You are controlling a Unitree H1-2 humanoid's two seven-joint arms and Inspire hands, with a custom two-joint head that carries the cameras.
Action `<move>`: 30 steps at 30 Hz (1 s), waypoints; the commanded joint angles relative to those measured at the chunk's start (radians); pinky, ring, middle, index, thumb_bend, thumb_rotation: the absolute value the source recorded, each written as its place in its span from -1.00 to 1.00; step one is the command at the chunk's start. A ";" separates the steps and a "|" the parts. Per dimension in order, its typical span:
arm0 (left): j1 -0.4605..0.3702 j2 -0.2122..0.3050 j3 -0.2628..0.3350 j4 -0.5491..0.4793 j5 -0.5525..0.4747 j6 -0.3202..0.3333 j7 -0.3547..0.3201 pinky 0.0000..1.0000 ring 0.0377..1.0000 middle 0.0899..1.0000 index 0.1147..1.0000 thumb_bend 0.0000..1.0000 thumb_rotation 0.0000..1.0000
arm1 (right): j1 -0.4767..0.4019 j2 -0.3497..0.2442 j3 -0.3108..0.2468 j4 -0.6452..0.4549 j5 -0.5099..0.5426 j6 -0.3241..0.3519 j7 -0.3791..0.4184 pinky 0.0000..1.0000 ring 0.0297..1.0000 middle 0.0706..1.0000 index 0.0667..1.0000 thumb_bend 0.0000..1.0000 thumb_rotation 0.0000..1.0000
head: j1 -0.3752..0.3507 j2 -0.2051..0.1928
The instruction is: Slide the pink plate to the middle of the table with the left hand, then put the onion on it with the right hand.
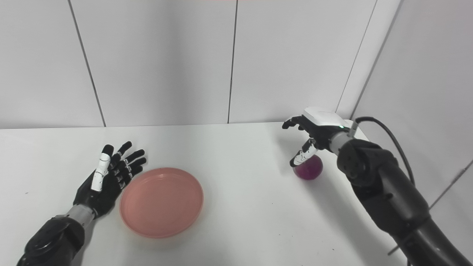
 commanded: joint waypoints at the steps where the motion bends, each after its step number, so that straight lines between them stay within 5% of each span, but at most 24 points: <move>1: 0.035 0.003 -0.004 0.037 0.009 0.053 0.009 0.91 0.79 0.75 1.00 0.48 0.78 | -0.082 -0.036 0.014 0.030 -0.046 0.021 0.046 0.28 0.61 0.69 0.55 1.00 -0.82 | 0.002 0.000; 15: 0.044 0.009 -0.001 0.035 0.007 0.055 0.006 0.92 0.79 0.75 1.00 0.50 0.78 | -0.150 -0.024 0.072 0.242 -0.087 -0.018 0.095 0.32 0.63 0.68 0.56 1.00 -0.76 | 0.007 0.002; 24: 0.046 0.010 -0.003 0.035 0.009 0.052 0.006 0.92 0.79 0.75 1.00 0.50 0.79 | -0.132 -0.031 0.098 0.257 -0.094 -0.007 0.120 0.28 0.62 0.71 0.59 1.00 -0.69 | 0.007 0.004; 30: 0.049 0.006 -0.004 0.019 0.007 0.065 0.009 0.92 0.78 0.75 1.00 0.50 0.78 | -0.112 -0.009 0.064 0.256 -0.080 0.030 0.141 0.42 0.69 0.73 0.59 1.00 -0.73 | 0.008 0.005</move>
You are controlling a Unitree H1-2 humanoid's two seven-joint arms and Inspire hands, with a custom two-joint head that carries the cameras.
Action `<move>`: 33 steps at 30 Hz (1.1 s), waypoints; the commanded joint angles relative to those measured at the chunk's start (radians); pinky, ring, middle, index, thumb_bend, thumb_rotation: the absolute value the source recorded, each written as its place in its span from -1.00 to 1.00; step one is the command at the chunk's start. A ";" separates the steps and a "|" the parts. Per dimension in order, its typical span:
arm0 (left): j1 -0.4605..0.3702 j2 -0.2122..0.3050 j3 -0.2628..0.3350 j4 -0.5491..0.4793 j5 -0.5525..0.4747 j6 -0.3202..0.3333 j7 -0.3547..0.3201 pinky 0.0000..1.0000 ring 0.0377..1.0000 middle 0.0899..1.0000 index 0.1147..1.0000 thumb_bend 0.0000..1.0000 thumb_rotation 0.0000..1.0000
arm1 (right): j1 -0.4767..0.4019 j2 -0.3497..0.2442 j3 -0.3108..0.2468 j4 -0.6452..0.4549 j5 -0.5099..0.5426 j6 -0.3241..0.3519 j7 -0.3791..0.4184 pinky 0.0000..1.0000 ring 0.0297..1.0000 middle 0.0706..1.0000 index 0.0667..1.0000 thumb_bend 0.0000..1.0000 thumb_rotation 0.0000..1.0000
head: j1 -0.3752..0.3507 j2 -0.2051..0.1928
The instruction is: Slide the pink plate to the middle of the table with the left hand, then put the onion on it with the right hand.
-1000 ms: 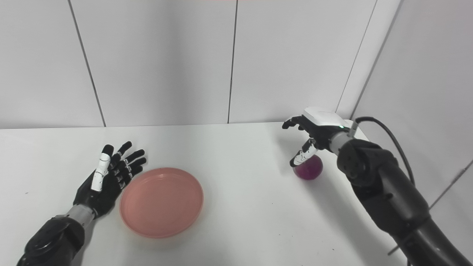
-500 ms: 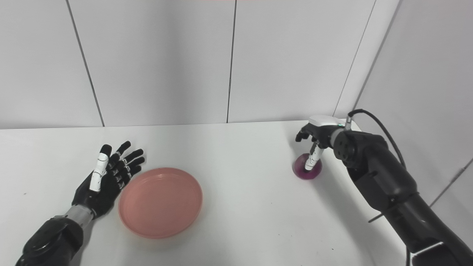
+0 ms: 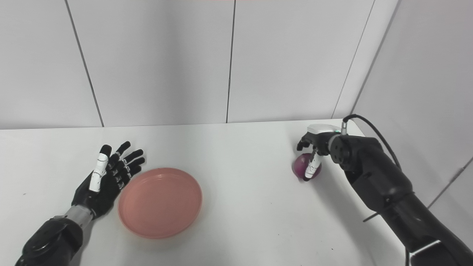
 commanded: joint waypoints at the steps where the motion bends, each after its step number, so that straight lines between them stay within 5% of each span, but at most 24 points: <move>1: 0.043 0.003 -0.008 0.026 0.016 0.067 0.018 0.92 0.79 0.76 1.00 0.50 0.78 | -0.025 -0.010 -0.030 -0.020 -0.001 0.024 0.005 0.44 0.70 0.73 0.59 1.00 -0.72 | 0.000 0.001; 19: 0.039 0.003 -0.010 0.047 0.015 0.057 0.014 0.94 0.80 0.76 1.00 0.49 0.78 | -0.004 -0.006 -0.015 -0.019 -0.005 0.004 -0.009 0.43 0.69 0.71 0.56 1.00 -0.68 | 0.006 0.006; 33: 0.041 0.003 -0.010 0.052 0.016 0.055 0.012 0.91 0.79 0.73 1.00 0.50 0.78 | 0.013 0.002 0.016 -0.002 -0.038 -0.011 -0.061 0.26 0.48 0.58 0.54 0.95 -0.74 | 0.007 0.008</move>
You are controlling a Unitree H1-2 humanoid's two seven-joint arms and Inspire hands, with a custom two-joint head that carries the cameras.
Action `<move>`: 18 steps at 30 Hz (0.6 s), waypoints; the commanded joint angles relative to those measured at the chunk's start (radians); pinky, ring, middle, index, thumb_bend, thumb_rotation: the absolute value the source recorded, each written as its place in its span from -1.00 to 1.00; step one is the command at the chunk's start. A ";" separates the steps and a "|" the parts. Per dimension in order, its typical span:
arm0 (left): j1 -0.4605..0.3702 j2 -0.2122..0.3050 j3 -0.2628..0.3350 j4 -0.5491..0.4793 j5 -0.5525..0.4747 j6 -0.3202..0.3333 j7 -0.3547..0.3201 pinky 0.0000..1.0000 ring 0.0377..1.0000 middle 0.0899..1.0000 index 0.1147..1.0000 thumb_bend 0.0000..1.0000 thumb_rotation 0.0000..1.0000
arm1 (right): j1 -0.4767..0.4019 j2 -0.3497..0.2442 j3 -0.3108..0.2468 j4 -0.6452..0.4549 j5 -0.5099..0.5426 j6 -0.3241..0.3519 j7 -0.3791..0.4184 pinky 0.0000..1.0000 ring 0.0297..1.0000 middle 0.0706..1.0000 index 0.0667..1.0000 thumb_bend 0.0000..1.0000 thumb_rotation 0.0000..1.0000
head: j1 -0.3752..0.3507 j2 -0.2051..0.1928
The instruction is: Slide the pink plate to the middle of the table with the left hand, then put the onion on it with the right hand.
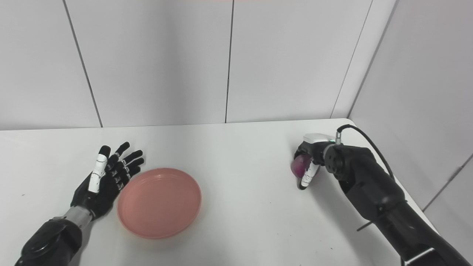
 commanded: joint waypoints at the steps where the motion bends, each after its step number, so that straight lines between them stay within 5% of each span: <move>1: 0.043 0.004 -0.006 0.046 0.015 0.056 0.014 0.91 0.79 0.74 1.00 0.51 0.78 | -0.027 -0.022 -0.008 -0.003 -0.010 -0.026 -0.026 0.26 0.47 0.57 0.55 0.95 -0.75 | 0.000 0.001; 18: 0.050 0.000 -0.010 0.023 0.017 0.073 0.021 0.89 0.79 0.73 1.00 0.48 0.79 | -0.006 -0.033 0.006 0.022 -0.043 -0.124 -0.103 0.02 0.09 0.22 0.49 0.51 -0.62 | 0.003 0.005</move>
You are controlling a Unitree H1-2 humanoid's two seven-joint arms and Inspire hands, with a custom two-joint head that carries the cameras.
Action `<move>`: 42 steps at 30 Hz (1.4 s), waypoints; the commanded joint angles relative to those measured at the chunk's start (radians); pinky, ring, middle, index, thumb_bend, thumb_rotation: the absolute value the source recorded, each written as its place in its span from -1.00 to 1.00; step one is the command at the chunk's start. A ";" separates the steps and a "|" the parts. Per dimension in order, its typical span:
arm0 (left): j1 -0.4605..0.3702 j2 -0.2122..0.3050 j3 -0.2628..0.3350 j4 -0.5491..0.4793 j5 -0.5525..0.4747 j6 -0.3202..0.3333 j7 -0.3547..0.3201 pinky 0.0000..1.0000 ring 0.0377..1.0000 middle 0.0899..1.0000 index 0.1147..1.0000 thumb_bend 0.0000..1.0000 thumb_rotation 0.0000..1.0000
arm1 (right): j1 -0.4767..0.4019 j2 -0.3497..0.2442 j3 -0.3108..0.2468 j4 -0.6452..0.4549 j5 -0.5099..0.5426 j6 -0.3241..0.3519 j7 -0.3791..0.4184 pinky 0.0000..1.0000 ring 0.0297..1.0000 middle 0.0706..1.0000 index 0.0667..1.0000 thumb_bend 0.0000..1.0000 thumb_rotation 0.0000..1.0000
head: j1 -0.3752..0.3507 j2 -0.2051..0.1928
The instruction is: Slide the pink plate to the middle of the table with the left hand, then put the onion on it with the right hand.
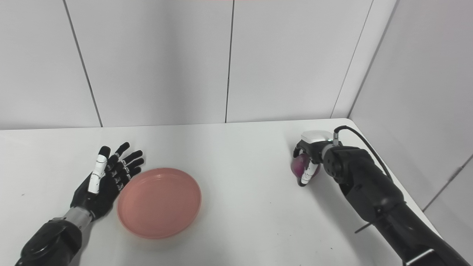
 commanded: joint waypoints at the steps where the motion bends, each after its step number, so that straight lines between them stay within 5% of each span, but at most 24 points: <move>1: 0.043 0.002 -0.009 0.037 0.017 0.072 0.019 0.88 0.79 0.73 1.00 0.48 0.79 | -0.014 -0.029 -0.012 -0.002 -0.001 -0.032 -0.019 -0.03 0.04 0.17 0.48 0.49 -0.62 | 0.002 0.001; 9: 0.042 0.002 -0.011 0.039 0.020 0.069 0.021 0.85 0.78 0.73 1.00 0.48 0.79 | -0.014 -0.027 -0.022 0.012 0.017 -0.056 -0.039 -0.17 -0.09 0.03 0.42 0.41 -0.68 | 0.003 0.002; 11: 0.041 0.002 -0.011 0.041 0.021 0.069 0.022 0.86 0.78 0.73 1.00 0.48 0.79 | -0.017 -0.029 -0.019 0.016 0.021 -0.064 -0.039 -0.21 -0.11 -0.07 0.37 0.20 -0.92 | 0.004 0.001; 14: 0.041 0.002 -0.010 0.042 0.021 0.068 0.023 0.87 0.78 0.72 1.00 0.47 0.79 | -0.022 -0.030 -0.018 0.020 0.025 -0.070 -0.036 -0.29 -0.18 -0.10 0.35 0.13 -0.99 | 0.005 0.001; 24: 0.035 0.003 -0.009 0.067 0.022 0.052 0.020 0.88 0.77 0.73 1.00 0.48 0.78 | -0.034 -0.033 -0.004 0.029 0.011 -0.065 -0.007 -0.42 -0.27 -0.11 0.28 0.12 -1.00 | 0.007 0.003; 25: 0.035 0.003 -0.008 0.069 0.022 0.052 0.021 0.88 0.77 0.72 1.00 0.48 0.78 | -0.036 -0.033 -0.005 0.035 0.011 -0.067 -0.008 -0.44 -0.29 -0.11 0.10 0.09 -0.99 | 0.007 0.003; 29: 0.034 0.002 -0.009 0.074 0.021 0.049 0.018 0.89 0.77 0.73 1.00 0.48 0.78 | -0.043 -0.037 0.002 0.044 0.002 -0.074 -0.002 -0.49 -0.32 -0.11 -0.07 0.06 -0.98 | 0.007 0.002; 42: 0.034 -0.002 -0.009 0.077 0.025 0.049 0.025 0.85 0.75 0.71 1.00 0.49 0.77 | -0.085 -0.043 -0.023 -0.045 0.004 -0.042 0.107 -0.54 -0.37 -0.16 -0.01 0.04 -0.98 | 0.004 0.000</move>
